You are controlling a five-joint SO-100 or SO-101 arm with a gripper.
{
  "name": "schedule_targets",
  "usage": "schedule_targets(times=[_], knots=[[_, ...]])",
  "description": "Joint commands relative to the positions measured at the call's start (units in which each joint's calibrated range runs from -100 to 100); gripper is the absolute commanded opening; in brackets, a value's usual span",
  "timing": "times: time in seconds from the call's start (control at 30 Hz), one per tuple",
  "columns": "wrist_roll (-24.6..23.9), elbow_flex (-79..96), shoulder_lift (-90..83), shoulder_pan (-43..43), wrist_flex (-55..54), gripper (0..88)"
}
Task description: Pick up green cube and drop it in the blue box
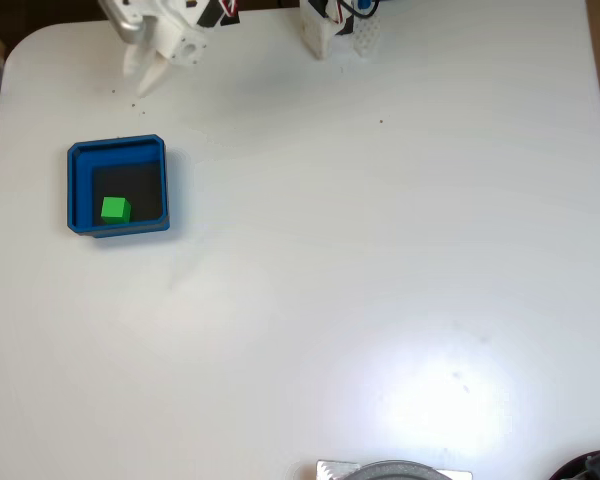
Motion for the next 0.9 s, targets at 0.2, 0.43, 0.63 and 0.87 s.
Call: schedule_targets(times=[0.2,0.43,0.63,0.87], knots=[[0.1,24.1,-26.6,-0.2,-1.7,14.7],[0.1,35.5,-39.1,-1.1,-1.8,14.7],[0.0,44.2,-48.3,-1.3,-1.9,14.7],[0.0,55.1,-58.5,-2.9,-4.2,14.7]])
